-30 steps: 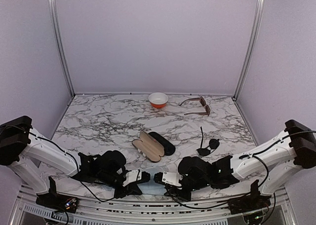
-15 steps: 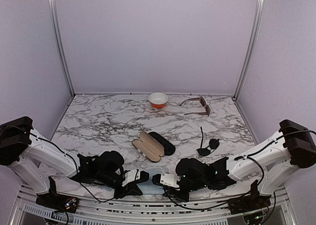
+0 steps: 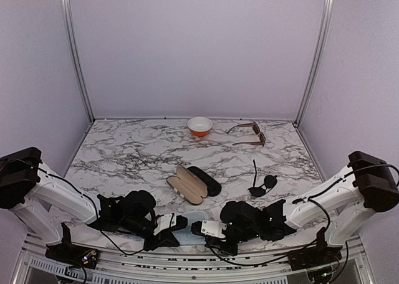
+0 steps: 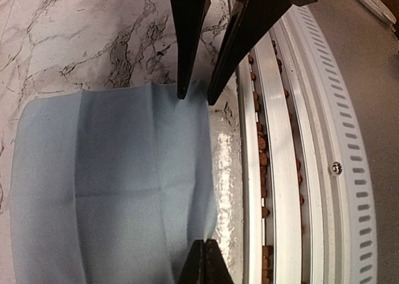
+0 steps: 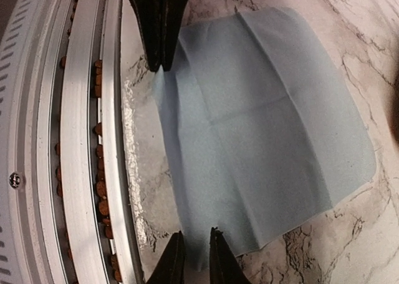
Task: Organize the sunglasses
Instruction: Fold the glasses cleaning cloth at the corner of the board, then pick up the folded cleaning cloth from the corner of the board.
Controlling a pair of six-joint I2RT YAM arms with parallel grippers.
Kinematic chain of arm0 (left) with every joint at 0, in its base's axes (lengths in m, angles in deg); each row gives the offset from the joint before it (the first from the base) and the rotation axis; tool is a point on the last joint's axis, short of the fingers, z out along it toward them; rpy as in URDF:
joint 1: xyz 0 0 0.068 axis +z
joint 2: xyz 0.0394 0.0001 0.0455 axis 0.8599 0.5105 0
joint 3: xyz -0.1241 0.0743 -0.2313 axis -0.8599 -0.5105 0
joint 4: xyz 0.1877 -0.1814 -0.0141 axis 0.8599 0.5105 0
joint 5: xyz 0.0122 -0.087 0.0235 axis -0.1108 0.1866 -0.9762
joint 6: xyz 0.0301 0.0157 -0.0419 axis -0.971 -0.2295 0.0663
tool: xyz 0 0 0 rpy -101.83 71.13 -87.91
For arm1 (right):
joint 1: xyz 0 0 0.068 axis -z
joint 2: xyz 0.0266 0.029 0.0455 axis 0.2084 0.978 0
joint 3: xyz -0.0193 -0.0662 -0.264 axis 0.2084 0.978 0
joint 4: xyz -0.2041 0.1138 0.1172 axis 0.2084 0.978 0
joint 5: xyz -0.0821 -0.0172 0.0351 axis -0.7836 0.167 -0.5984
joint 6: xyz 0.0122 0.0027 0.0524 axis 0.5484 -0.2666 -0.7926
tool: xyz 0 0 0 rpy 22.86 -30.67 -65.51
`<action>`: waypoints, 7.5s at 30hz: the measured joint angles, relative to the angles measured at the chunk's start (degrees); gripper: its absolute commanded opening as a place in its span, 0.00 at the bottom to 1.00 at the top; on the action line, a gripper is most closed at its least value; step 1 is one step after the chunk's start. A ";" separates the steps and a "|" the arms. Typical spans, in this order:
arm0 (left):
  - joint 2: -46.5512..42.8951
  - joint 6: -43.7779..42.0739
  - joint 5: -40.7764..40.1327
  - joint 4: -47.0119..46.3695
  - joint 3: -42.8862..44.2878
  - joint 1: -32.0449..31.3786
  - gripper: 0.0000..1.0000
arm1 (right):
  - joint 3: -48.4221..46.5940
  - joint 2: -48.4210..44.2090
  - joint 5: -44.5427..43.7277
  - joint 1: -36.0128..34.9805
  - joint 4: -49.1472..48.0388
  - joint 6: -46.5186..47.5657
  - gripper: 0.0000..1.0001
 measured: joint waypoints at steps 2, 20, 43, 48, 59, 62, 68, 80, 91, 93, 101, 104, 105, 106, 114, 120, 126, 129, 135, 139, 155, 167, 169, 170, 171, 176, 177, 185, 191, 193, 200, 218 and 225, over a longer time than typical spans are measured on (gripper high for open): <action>0.00 0.00 0.00 0.00 0.00 0.11 0.00 | 0.00 0.15 -0.07 -0.02 -0.11 0.00 0.04; -2.10 1.97 0.00 -0.04 -1.27 0.17 0.00 | -2.14 0.48 -0.28 -0.15 2.19 0.22 0.00; -5.11 7.13 -4.31 -0.04 -1.77 2.45 0.00 | -7.93 -0.17 -12.72 -0.15 6.36 1.84 0.00; -5.25 7.72 -4.83 -0.04 -1.77 3.02 0.00 | -7.93 -0.11 -14.40 -0.13 6.64 2.23 0.00; -5.25 8.57 -6.69 -0.02 -1.77 3.98 0.00 | -9.66 1.51 -16.17 0.44 6.78 2.78 0.00; -5.25 8.79 -7.41 -0.04 -1.77 4.07 0.00 | -9.77 1.90 -16.52 0.57 6.78 2.84 0.00; -5.22 8.98 -8.68 -0.04 -1.77 4.31 0.00 | -10.40 2.67 -17.62 0.90 6.93 3.04 0.00; -4.68 9.01 -9.73 -0.04 -1.75 4.46 0.00 | -11.13 3.80 -18.67 1.16 7.02 3.08 0.00; -3.82 9.18 -12.13 -0.04 -1.38 4.72 0.01 | -11.65 4.63 -19.63 1.33 7.06 3.06 0.00; -3.39 9.22 -12.72 -0.04 -1.07 4.72 0.02 | -11.72 4.63 -19.69 1.49 7.06 3.04 0.00; -2.23 9.55 -14.03 -0.04 -0.83 4.72 0.02 | -12.41 5.73 -19.76 1.70 7.21 2.97 0.00; -2.05 9.70 -14.43 -0.04 -0.63 4.72 0.03 | -12.44 6.49 -19.80 1.84 7.23 2.82 0.00; -2.01 9.84 -14.62 -0.04 -0.61 4.72 0.04 | -12.44 6.78 -19.85 1.86 7.26 2.78 0.00; -1.99 9.94 -14.69 -0.04 -0.61 4.72 0.05 | -12.44 7.08 -19.91 1.86 7.30 2.75 0.00; -1.70 10.47 -16.20 -0.02 -0.61 4.85 0.10 | -13.38 8.02 -20.63 2.14 8.59 2.54 0.00; -1.01 10.71 -17.40 0.00 -0.46 4.98 0.14 | -14.25 8.28 -21.03 2.34 9.29 1.90 0.00; -1.03 11.56 -19.08 0.00 0.07 4.98 0.22 | -15.52 9.64 -21.07 2.97 10.01 0.83 0.04; -1.05 11.91 -19.87 0.00 0.07 5.01 0.27 | -16.15 10.38 -21.11 3.28 10.51 0.04 0.09; -2.40 12.92 -22.45 0.28 0.07 5.09 0.41 | -16.81 11.15 -21.16 4.09 11.43 -1.53 0.24; -4.57 13.46 -24.70 0.55 0.07 5.44 0.53 | -17.25 11.15 -21.20 4.61 12.04 -2.69 0.32; -13.35 8.61 -23.37 1.70 -2.62 4.35 0.49 | -13.14 0.09 -21.79 4.83 13.20 -6.05 0.30; -13.35 4.81 -22.49 1.79 -4.94 -0.87 0.43 | -6.56 -4.70 -24.59 5.79 9.75 -6.56 0.44; -13.35 4.24 -22.43 1.84 -5.42 -0.87 0.43 | -6.56 -5.25 -25.05 6.10 8.94 -7.34 0.44; -13.35 4.00 -22.29 1.84 -5.53 -0.94 0.42 | -6.56 -5.42 -25.31 6.23 8.61 -7.67 0.44; -13.31 3.85 -22.14 1.84 -5.55 -1.11 0.42 | -6.56 -5.46 -25.53 6.29 8.26 -7.89 0.44; -11.65 2.60 -22.01 1.79 -5.55 -2.32 0.37 | -6.01 -5.46 -25.94 6.34 7.52 -8.50 0.43; -11.17 2.45 -22.01 1.79 -5.55 -2.56 0.37 | -5.79 -5.46 -25.97 6.34 7.41 -8.63 0.43; -8.28 1.40 -22.86 1.79 -5.55 -3.17 0.30 | -4.90 -5.49 -25.99 6.34 6.64 -8.87 0.42; -7.37 1.18 -23.63 1.77 -5.53 -3.34 0.27 | -4.68 -5.49 -25.99 6.34 6.49 -8.96 0.42; -7.04 1.18 -23.71 1.70 -5.46 -3.34 0.25 | -4.68 -5.49 -25.97 6.34 6.40 -8.98 0.42; -5.84 0.98 -23.82 1.25 -4.66 -3.39 0.16 | -4.61 -5.49 -25.92 6.34 6.10 -8.90 0.42; -5.73 0.09 -24.30 0.98 -4.59 -3.45 0.00 | 1.64 -10.16 -15.23 6.34 1.33 -0.81 0.34; -6.38 0.09 -24.30 1.20 -4.61 -3.50 0.00 | 3.30 -8.00 -9.46 4.61 -1.99 6.56 0.32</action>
